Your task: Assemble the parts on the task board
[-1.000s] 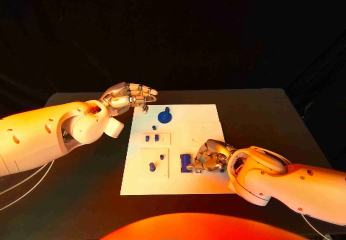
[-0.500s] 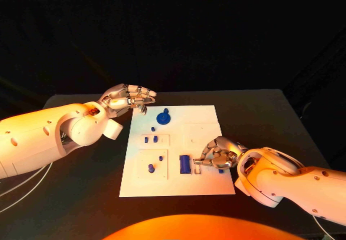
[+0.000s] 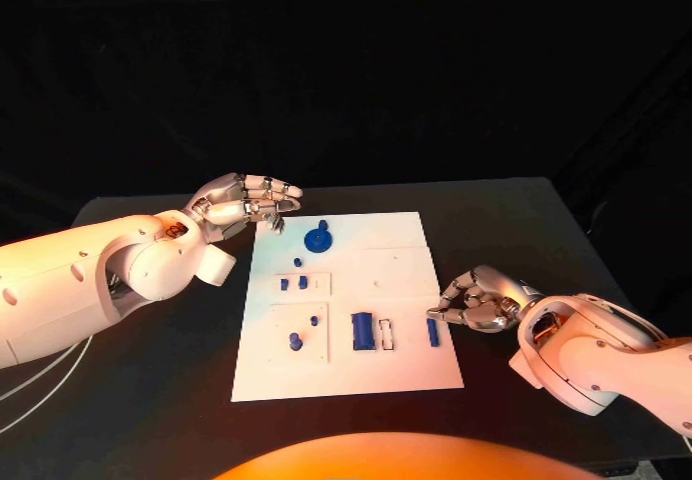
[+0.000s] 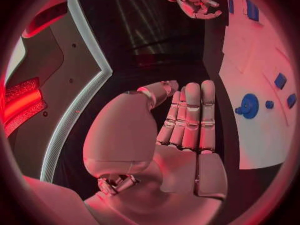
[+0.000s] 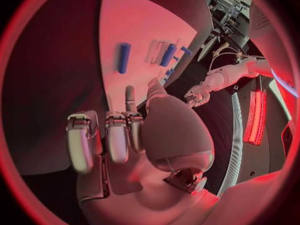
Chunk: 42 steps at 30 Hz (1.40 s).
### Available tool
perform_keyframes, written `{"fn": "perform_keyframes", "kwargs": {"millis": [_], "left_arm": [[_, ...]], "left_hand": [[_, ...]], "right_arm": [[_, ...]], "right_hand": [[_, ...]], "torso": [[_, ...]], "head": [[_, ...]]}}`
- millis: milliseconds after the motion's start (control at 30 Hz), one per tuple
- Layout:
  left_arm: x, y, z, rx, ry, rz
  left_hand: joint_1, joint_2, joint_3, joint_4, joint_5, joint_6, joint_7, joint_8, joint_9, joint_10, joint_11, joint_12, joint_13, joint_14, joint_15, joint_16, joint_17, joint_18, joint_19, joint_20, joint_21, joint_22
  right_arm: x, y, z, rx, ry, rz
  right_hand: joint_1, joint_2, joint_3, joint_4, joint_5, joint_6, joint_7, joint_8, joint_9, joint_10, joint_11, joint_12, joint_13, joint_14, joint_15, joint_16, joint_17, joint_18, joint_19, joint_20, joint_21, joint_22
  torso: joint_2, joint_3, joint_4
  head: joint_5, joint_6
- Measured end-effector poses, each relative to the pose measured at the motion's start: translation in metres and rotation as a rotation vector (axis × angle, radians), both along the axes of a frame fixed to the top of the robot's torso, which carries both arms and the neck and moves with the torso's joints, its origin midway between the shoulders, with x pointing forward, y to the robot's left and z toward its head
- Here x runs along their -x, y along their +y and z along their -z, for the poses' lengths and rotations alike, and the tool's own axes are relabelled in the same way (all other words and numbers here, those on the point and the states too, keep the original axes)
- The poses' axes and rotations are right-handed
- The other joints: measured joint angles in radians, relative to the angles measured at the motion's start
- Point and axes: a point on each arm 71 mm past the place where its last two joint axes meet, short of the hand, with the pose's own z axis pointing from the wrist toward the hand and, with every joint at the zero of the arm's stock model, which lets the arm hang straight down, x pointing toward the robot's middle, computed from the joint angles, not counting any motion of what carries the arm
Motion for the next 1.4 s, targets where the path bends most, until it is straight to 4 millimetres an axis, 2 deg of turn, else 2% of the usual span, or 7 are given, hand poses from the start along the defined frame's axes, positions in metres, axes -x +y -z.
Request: {"fn": "perform_keyframes", "kwargs": {"millis": [833,1067,1100,1167,1233,1300,1400], "left_arm": [[0.0,0.001,0.001,-0.001,0.0,-0.001],[0.0,0.002,0.001,-0.002,0.0,-0.003],[0.0,0.002,0.001,-0.002,0.0,-0.003],[0.0,0.002,0.001,-0.002,0.0,-0.003],[0.0,0.002,0.001,-0.002,0.001,-0.003],[0.0,0.002,0.001,-0.002,0.001,-0.003],[0.0,0.002,0.001,-0.002,0.001,-0.004]], "left_hand": [[0.0,0.0,0.0,0.0,0.0,0.0,0.0,0.0,0.001,0.0,0.0,0.0,0.0,0.0,0.0,0.0,0.0,0.0,0.004,0.004,0.0,0.0],[0.0,0.0,0.0,0.0,0.0,0.0,0.0,0.0,0.001,0.0,0.0,0.0,0.0,0.0,0.0,0.0,0.0,0.0,0.004,0.004,0.0,0.0],[0.0,0.0,0.0,0.0,0.0,0.0,0.0,0.0,0.001,0.0,0.0,0.0,0.0,0.0,0.0,0.0,0.0,0.0,0.004,0.004,0.0,0.0],[0.0,0.0,0.0,0.0,0.0,0.0,0.0,0.0,0.001,0.0,0.0,0.0,0.0,0.0,0.0,0.0,0.0,0.0,0.004,0.004,0.0,0.0],[0.0,0.0,0.0,0.0,0.0,0.0,0.0,0.0,0.001,0.0,0.0,0.0,0.0,0.0,0.0,0.0,0.0,0.0,0.004,0.004,0.0,0.0],[0.0,0.0,0.0,0.0,0.0,0.0,0.0,0.0,0.001,0.0,0.0,0.0,0.0,0.0,0.0,0.0,0.0,0.0,0.004,0.004,0.0,0.0],[0.0,0.0,0.0,0.0,0.0,0.0,0.0,0.0,0.001,0.0,0.0,0.0,0.0,0.0,0.0,0.0,0.0,0.0,0.004,0.004,0.0,0.0]], "right_arm": [[0.009,0.016,0.029,0.137,-0.001,-0.058],[0.005,0.022,0.029,0.192,-0.027,-0.083],[0.005,0.023,0.029,0.199,-0.031,-0.087],[0.004,0.025,0.03,0.217,-0.04,-0.095],[0.003,0.028,0.031,0.23,-0.048,-0.104],[0.004,0.031,0.03,0.241,-0.059,-0.117],[0.004,0.034,0.029,0.25,-0.07,-0.131]], "right_hand": [[0.0,0.0,-0.006,0.0,-0.019,0.024,-0.007,0.008,0.015,0.0,0.0,-0.013,0.0,0.0,0.0,0.0,0.001,0.0,0.0,0.0,0.0,0.0],[0.026,-0.027,-0.009,-0.003,-0.024,0.036,-0.014,0.016,0.024,0.0,0.0,-0.015,0.0,0.0,0.0,0.0,0.001,0.0,0.0,0.0,0.0,0.0],[0.039,-0.032,-0.007,-0.005,-0.024,0.038,-0.012,0.016,0.046,0.0,0.0,-0.015,0.0,0.0,0.0,0.0,0.001,0.0,0.0,0.0,0.0,0.0],[0.107,-0.037,0.032,-0.022,-0.03,0.038,-0.012,0.009,0.192,-0.003,-0.004,-0.019,0.0,0.0,0.0,0.0,0.001,0.0,0.0,0.0,0.0,0.0],[0.146,-0.053,0.067,-0.028,-0.023,0.038,-0.013,0.005,0.242,0.0,-0.008,-0.019,0.0,-0.002,-0.002,0.0,0.001,0.0,0.0,0.0,0.0,0.0],[0.171,-0.065,0.089,-0.022,0.011,0.043,-0.018,-0.01,0.237,0.0,-0.008,-0.019,0.0,-0.002,-0.006,0.0,0.0,0.0,0.0,0.0,0.0,0.0],[0.204,-0.08,0.11,-0.001,0.05,0.052,-0.016,-0.013,0.16,0.0,-0.008,-0.019,0.0,-0.001,-0.006,0.0,0.0,0.0,0.0,0.0,0.0,0.0]], "torso": [[0.002,0.0,0.0041],[0.002,0.0,0.0038],[0.002,0.0,0.0036],[0.002,-0.0001,0.0036],[0.002,0.0006,0.0036],[0.001,0.0006,0.0036],[0.001,0.0006,0.0036]], "head": [[-0.004,-0.003],[-0.001,-0.006],[-0.001,-0.006],[-0.001,-0.007],[-0.001,-0.007],[-0.001,-0.007],[-0.001,-0.008]]}}
